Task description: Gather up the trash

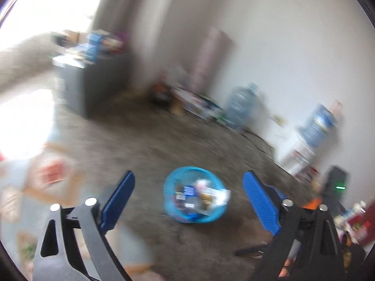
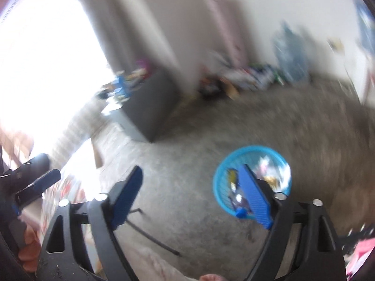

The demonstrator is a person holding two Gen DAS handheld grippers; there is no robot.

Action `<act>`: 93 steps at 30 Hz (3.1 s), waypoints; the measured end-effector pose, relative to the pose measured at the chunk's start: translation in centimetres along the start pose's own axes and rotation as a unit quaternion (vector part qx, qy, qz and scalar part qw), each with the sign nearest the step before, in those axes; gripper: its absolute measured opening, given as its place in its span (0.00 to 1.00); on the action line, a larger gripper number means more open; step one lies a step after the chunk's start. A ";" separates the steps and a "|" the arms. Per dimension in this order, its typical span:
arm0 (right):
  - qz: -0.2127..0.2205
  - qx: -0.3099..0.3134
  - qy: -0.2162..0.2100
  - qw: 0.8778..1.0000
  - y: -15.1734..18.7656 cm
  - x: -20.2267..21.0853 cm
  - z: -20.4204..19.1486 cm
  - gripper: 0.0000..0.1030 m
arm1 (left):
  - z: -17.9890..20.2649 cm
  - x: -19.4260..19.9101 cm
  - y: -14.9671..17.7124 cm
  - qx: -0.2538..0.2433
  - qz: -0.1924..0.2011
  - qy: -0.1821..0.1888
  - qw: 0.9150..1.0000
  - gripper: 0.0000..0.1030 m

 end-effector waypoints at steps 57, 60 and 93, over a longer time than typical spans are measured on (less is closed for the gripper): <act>-0.114 0.307 0.103 0.939 14.8 -0.3 -18.3 0.92 | -15.9 11.8 20.1 0.284 -0.049 -0.338 0.896 0.94; -0.120 0.308 0.110 0.937 15.0 -0.5 -18.1 0.92 | -15.9 11.7 20.1 0.282 -0.051 -0.340 0.896 0.94; -0.105 0.276 0.132 0.946 12.7 -0.2 -15.2 0.92 | -13.7 10.2 19.1 0.226 -0.069 -0.339 0.911 0.94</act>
Point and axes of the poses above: each gripper's, at about its wrist camera, not at the fingertips, and x roughly against the way its jaws point, z to its right, y to its underside, the point moved 2 cm from there along -x, roughly the way its jaws point, and after that the axes turned 11 degrees about -z, right-handed, at the moved point
